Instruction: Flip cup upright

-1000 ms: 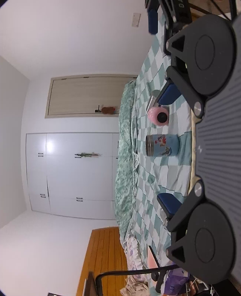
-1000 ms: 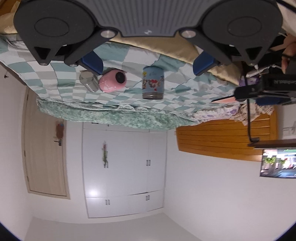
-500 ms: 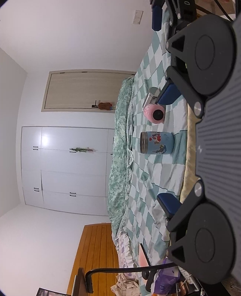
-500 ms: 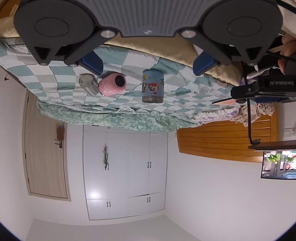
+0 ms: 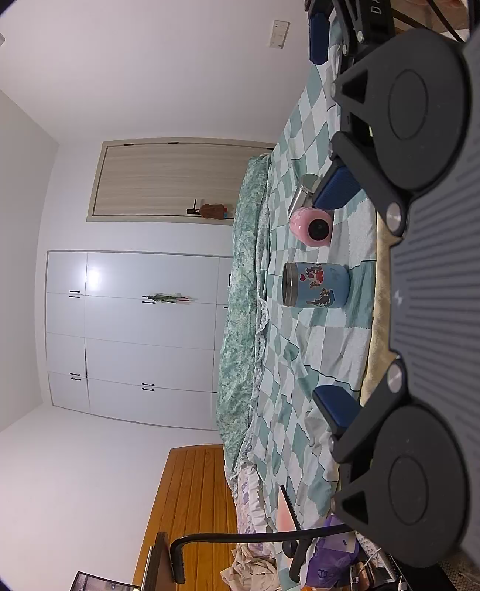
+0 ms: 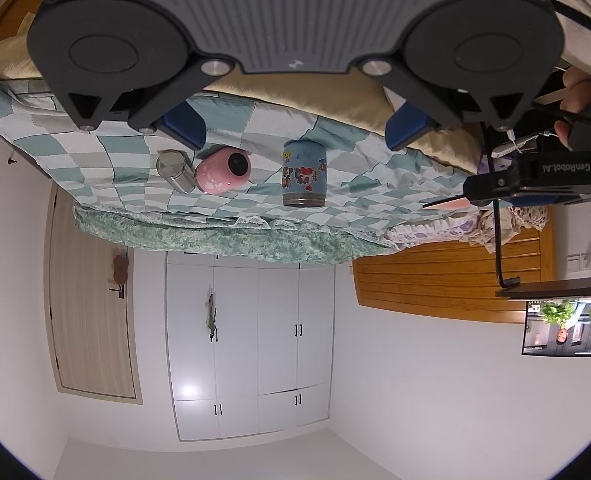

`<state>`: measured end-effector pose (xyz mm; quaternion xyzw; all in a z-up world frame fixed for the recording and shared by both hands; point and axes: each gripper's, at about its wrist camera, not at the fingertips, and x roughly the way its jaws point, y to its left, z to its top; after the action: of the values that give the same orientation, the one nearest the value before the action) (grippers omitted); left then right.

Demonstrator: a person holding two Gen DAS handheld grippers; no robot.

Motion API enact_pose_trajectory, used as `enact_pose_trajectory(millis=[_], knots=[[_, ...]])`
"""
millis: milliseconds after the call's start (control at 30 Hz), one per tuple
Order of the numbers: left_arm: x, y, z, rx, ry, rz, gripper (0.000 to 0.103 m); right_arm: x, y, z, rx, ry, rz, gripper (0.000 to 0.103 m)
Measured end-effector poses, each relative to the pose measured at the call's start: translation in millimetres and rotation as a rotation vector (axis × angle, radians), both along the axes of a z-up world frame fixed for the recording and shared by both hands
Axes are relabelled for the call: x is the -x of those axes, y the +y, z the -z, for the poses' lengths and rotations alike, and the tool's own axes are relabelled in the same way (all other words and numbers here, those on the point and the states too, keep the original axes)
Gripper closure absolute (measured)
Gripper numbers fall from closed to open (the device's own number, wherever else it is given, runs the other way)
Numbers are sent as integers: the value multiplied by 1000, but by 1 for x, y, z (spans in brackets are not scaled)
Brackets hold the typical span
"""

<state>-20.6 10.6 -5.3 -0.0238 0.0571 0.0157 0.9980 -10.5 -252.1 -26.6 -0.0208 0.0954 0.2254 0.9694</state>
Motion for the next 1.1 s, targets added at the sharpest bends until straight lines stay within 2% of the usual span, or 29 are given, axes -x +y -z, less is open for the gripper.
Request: enact_pose_trajectory(millis=[1100], knots=[[8,-7,-2,-6,-23,-4,0,0,1,1,3,-6,-4,0]])
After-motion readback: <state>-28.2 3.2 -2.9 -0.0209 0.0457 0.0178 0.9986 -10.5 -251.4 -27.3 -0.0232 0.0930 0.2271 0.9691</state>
